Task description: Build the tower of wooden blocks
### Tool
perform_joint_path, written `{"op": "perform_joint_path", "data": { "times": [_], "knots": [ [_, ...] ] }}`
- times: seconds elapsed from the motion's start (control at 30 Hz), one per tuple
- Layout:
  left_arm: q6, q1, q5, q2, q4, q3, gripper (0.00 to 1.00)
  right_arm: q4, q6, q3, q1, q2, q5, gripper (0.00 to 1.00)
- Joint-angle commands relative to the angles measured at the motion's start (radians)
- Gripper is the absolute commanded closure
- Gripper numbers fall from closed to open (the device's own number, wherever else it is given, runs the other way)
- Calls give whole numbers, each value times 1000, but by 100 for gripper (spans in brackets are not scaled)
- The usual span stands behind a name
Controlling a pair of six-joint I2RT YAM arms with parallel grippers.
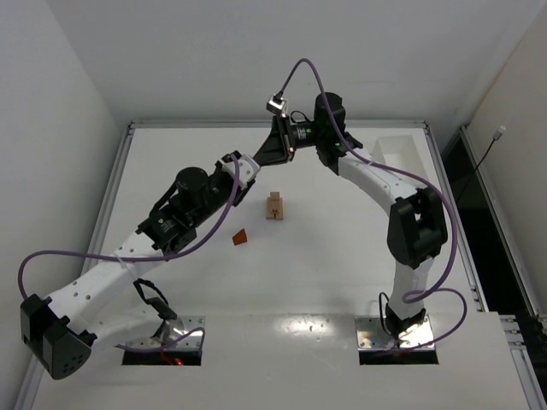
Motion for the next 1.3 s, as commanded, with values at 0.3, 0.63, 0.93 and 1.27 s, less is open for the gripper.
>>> {"op": "perform_joint_path", "data": {
  "times": [0.3,0.63,0.93,1.27],
  "knots": [
    [-51,-23,-30,-1,-59,44,100,-101,-81,67,-22,-35,32,24],
    [-241,14,-56,120,-551,335,100,-213,-257,36,-207,-65,43,23],
    [-208,110,244,465,-969,710,100,-275,-377,-45,-338,-133,23,23],
    [-5,42,446,766,-1288,876,100,-336,-501,-126,-531,-227,-11,23]
  ]
}}
